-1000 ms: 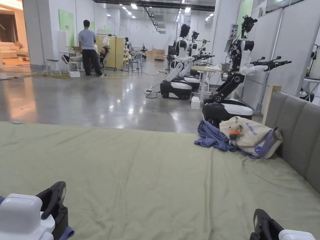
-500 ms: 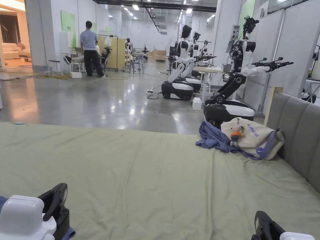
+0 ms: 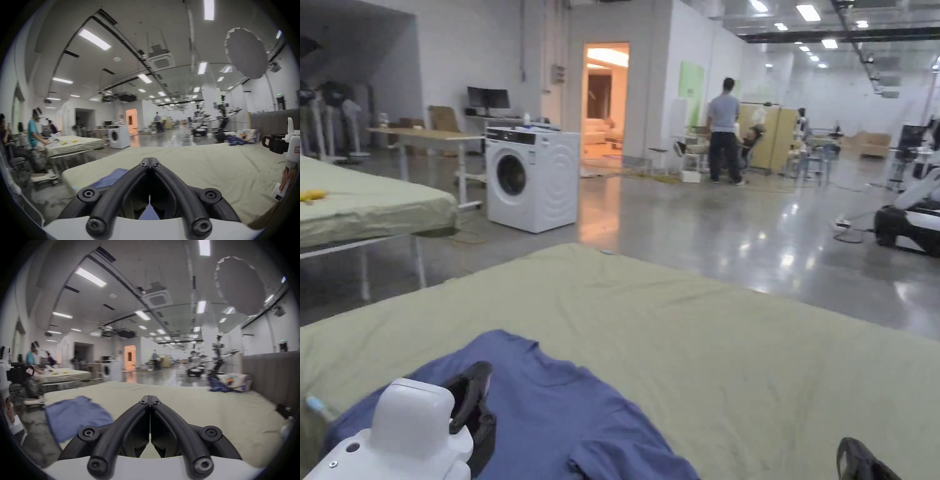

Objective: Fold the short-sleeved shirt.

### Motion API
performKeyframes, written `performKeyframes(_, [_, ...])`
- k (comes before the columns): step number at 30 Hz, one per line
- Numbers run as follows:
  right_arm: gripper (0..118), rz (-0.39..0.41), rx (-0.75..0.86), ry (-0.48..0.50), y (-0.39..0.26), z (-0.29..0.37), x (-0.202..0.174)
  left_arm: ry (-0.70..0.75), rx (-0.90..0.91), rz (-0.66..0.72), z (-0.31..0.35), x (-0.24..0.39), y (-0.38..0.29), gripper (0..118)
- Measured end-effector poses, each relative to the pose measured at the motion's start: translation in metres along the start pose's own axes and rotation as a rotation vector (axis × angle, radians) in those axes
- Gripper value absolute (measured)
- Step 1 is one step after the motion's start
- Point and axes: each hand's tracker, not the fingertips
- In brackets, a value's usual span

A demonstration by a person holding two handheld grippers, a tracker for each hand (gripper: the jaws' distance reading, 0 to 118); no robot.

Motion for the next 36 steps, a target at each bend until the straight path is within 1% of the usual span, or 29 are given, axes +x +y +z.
performKeyframes(2, [2,-0.02,-0.006,0.109,-0.002,-0.016,-0.043,0.079,-0.018,0.028,0.021,-0.036,-0.004,0])
performKeyframes(4, [2,-0.017,-0.012,0.224,-0.002,-0.025,-0.085,0.143,-0.046,0.037,0.037,-0.063,-0.01,0])
performKeyframes(6, [2,0.002,-0.001,0.28,-0.005,-0.027,-0.112,0.183,-0.072,0.026,0.046,-0.079,-0.017,0])
performKeyframes(8, [2,-0.016,-0.013,0.314,-0.007,-0.029,-0.124,0.186,-0.083,0.028,0.046,-0.086,-0.024,0])
performKeyframes(11, [2,-0.004,-0.022,0.304,-0.013,-0.033,-0.125,0.181,-0.1,0.03,0.03,-0.089,-0.035,0])
performKeyframes(12, [2,0.006,-0.029,0.3,-0.015,-0.035,-0.12,0.157,-0.108,0.033,0.018,-0.087,-0.038,0])
performKeyframes(13, [2,0.016,-0.038,0.295,-0.018,-0.035,-0.116,0.121,-0.136,0.025,-0.001,-0.087,-0.041,9])
performKeyframes(15, [2,0.034,-0.057,0.275,-0.022,-0.038,-0.103,0.028,-0.185,0.014,-0.048,-0.095,-0.049,98])
performKeyframes(16, [2,0.041,-0.063,0.264,-0.023,-0.04,-0.096,-0.035,-0.229,0.032,-0.077,-0.098,-0.054,116])
performKeyframes(18, [2,0.053,-0.078,0.23,-0.026,-0.044,-0.083,-0.099,-0.308,0.09,-0.144,-0.108,-0.064,117])
performKeyframes(20, [2,0.055,-0.098,0.211,-0.028,-0.05,-0.072,-0.131,-0.465,0.134,-0.214,-0.111,-0.072,117])
performKeyframes(22, [2,0.061,-0.111,0.182,-0.032,-0.056,-0.062,-0.167,-0.614,0.1,-0.29,-0.113,-0.091,117])
performKeyframes(23, [2,0.065,-0.119,0.165,-0.035,-0.059,-0.058,-0.166,-0.688,0.096,-0.322,-0.114,-0.102,117])
performKeyframes(24, [2,0.07,-0.128,0.151,-0.037,-0.063,-0.054,-0.162,-0.745,0.061,-0.352,-0.111,-0.117,117])
performKeyframes(26, [2,0.077,-0.151,0.129,-0.043,-0.071,-0.049,-0.102,-0.821,-0.017,-0.399,-0.11,-0.142,117])
performKeyframes(28, [2,0.077,-0.171,0.121,-0.048,-0.079,-0.043,-0.029,-0.873,-0.034,-0.424,-0.111,-0.158,117])
performKeyframes(31, [2,0.089,-0.19,0.113,-0.056,-0.088,-0.039,-0.017,-0.885,0.042,-0.451,-0.12,-0.173,117])
performKeyframes(36, [2,0.112,-0.229,0.11,-0.07,-0.099,-0.036,-0.022,-0.923,0.061,-0.479,-0.129,-0.201,117])
